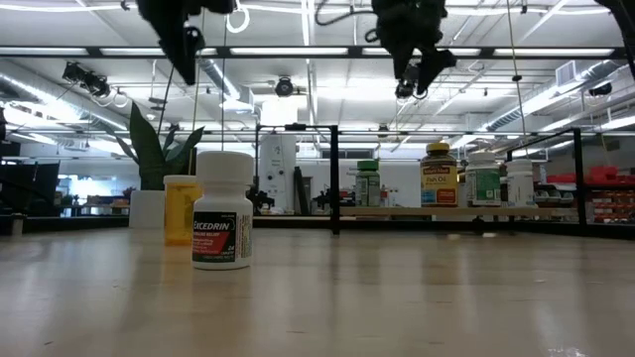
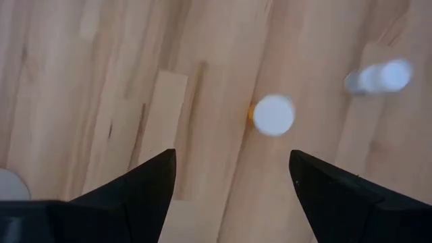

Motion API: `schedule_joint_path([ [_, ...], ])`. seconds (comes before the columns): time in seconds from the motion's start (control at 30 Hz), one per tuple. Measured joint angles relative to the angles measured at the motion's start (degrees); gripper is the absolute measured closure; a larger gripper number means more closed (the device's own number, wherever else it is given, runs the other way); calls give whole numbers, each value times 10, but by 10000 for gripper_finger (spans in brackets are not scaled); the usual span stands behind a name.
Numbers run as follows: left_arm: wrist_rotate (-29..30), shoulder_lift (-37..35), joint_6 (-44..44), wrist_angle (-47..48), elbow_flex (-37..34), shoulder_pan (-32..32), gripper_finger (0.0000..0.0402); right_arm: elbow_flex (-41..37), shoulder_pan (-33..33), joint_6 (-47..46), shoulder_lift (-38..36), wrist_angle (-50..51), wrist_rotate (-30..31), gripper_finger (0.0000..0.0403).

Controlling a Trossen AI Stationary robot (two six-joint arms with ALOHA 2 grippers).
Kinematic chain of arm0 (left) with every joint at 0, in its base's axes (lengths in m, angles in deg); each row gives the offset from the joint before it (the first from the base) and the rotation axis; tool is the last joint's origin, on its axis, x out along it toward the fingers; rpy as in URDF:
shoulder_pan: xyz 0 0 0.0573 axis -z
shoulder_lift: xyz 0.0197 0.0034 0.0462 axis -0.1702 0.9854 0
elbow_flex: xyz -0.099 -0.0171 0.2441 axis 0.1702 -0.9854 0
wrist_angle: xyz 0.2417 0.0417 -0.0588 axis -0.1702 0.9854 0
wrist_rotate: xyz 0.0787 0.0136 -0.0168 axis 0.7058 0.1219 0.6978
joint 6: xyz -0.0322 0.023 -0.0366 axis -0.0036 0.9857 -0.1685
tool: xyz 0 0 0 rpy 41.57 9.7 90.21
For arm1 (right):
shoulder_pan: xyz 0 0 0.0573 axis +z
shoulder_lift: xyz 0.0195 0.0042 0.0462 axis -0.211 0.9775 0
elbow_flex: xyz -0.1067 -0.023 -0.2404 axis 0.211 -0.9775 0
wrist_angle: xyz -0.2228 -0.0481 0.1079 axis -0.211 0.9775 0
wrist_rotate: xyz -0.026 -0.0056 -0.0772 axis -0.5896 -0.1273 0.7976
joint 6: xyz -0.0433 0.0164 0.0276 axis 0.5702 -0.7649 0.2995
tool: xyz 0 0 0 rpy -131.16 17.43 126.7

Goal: Pick and place medicine bottles onto shelf by color
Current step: Put the orange pill bottle on the shelf

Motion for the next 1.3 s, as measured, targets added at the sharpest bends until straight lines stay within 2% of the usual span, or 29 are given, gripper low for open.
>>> schedule_joint_path([
  [0.17,-4,-13,32,-54,-75,1,108,0,101,-69,0,0,29,73],
  [0.37,-80,-41,36,-155,-166,1,108,-17,192,-168,-1,0,52,73],
  [0.43,-103,-42,36,-168,-182,1,108,-36,216,-196,0,-11,55,73],
  [0.57,-107,-43,34,-173,-189,17,108,-93,254,-230,0,-90,43,74],
  [0.7,-88,-43,34,-209,-189,44,108,-147,279,-234,0,-144,33,74],
  [0.83,-58,-25,34,-255,-189,73,108,-178,293,-224,0,-115,35,74],
  [1.0,-43,23,13,-273,-189,87,108,-186,303,-191,-12,-53,73,74],
  [1.3,-32,114,-9,-273,-189,87,108,-186,303,-173,-58,-56,133,74],
])
